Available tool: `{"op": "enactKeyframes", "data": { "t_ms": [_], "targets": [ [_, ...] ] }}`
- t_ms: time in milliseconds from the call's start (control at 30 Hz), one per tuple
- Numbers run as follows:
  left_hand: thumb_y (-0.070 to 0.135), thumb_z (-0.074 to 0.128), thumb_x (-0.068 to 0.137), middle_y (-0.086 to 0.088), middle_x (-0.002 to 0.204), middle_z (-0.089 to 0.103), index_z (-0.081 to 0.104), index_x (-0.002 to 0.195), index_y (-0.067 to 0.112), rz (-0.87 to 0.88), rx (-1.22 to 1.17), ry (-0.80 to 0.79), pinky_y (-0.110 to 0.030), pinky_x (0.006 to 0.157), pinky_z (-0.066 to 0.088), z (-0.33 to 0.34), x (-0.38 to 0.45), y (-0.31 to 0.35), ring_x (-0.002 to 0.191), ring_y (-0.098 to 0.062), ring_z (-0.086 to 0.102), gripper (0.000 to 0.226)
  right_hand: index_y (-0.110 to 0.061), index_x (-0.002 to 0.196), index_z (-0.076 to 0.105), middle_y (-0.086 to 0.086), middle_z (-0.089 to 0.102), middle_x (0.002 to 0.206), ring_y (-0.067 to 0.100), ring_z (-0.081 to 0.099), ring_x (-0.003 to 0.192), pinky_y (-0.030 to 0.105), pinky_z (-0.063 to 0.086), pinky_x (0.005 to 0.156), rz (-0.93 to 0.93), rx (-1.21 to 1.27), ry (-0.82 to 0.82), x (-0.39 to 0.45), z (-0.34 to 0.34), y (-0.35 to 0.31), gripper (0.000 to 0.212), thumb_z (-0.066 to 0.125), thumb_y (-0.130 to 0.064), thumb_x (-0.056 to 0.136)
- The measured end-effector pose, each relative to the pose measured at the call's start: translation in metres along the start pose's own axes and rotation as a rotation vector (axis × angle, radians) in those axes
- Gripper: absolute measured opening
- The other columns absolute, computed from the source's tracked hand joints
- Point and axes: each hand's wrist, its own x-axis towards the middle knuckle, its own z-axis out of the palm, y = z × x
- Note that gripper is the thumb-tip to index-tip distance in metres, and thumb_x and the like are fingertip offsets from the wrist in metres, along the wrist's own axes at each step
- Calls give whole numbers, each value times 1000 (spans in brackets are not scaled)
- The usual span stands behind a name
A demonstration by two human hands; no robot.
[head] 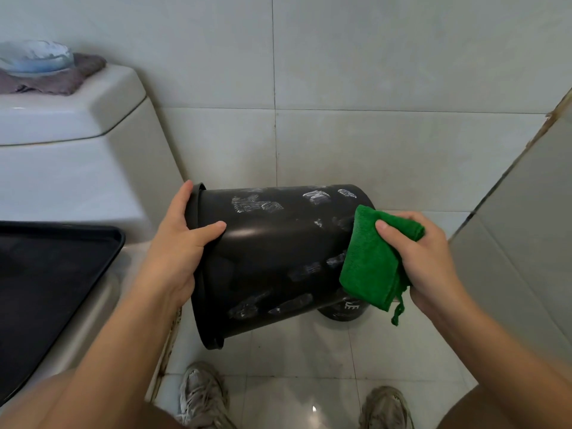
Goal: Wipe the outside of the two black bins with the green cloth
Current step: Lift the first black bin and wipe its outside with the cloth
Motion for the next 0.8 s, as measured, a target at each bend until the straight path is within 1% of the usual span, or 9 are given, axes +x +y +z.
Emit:
{"op": "enactKeyframes", "data": {
  "t_ms": [100, 167, 267, 333, 433, 500, 533, 633, 800],
  "targets": [
    [-10, 57, 89, 21, 114, 54, 40, 145, 32, 91, 25, 25, -12, 67, 55, -3, -4, 1, 92, 3, 60, 72, -14, 93, 66, 5, 71, 86, 23, 70, 84, 38, 56, 72, 9, -40, -54, 2, -2, -2, 7, 70, -12, 87],
    [-10, 57, 88, 25, 115, 54, 42, 144, 33, 164, 46, 28, -20, 82, 55, -5, -8, 4, 95, 6, 61, 72, -21, 90, 67, -2, 72, 83, 20, 70, 84, 36, 56, 72, -26, -121, -98, 4, -4, -5, 8, 71, -14, 87],
    [-10, 57, 88, 28, 120, 52, 41, 145, 34, 250, 67, 32, -24, 95, 51, -6, -14, 9, 104, 9, 59, 73, -30, 83, 62, -17, 67, 79, 9, 65, 79, 29, 52, 70, -258, -377, -102, 4, -9, -13, 15, 73, -20, 87],
    [-10, 57, 88, 29, 122, 51, 39, 146, 33, 287, 79, 40, -22, 96, 51, -8, -16, 11, 103, 13, 58, 74, -34, 90, 60, -19, 66, 80, 11, 63, 79, 31, 51, 69, -438, -544, -70, 2, -13, -20, 15, 73, -27, 87],
    [-10, 57, 88, 31, 119, 53, 40, 145, 34, 317, 84, 39, -22, 98, 49, -9, -16, 11, 105, 15, 58, 75, -33, 108, 59, -21, 61, 86, 7, 56, 79, 32, 48, 71, -652, -646, 21, 0, -17, -28, 22, 68, -24, 91],
    [-12, 57, 87, 33, 115, 54, 41, 143, 34, 326, 86, 22, -20, 98, 49, -7, -17, 10, 105, 15, 58, 74, -23, 114, 60, -10, 62, 95, 8, 55, 84, 31, 47, 74, -812, -747, 69, 2, -15, -32, 23, 64, -25, 91],
    [-13, 57, 87, 34, 114, 55, 41, 143, 34, 332, 90, 9, -19, 98, 48, -5, -18, 9, 106, 14, 57, 74, -19, 113, 61, -3, 65, 98, 15, 59, 85, 34, 49, 72, -873, -808, 74, 3, -12, -32, 24, 63, -25, 90],
    [-14, 56, 87, 36, 112, 56, 40, 143, 33, 358, 88, -21, -13, 93, 49, -1, -21, 6, 107, 14, 57, 75, -17, 108, 66, 6, 68, 96, 34, 65, 79, 40, 54, 62, -936, -950, 70, 7, -2, -30, 23, 62, -26, 87],
    [-16, 56, 86, 36, 114, 56, 39, 144, 33, 391, 66, 1, -9, 92, 46, 5, -23, 0, 108, 15, 56, 78, -15, 104, 70, 5, 67, 98, 29, 65, 77, 31, 49, 58, -977, -994, 23, -9, 21, -13, 24, 73, -15, 80]
  ]
}}
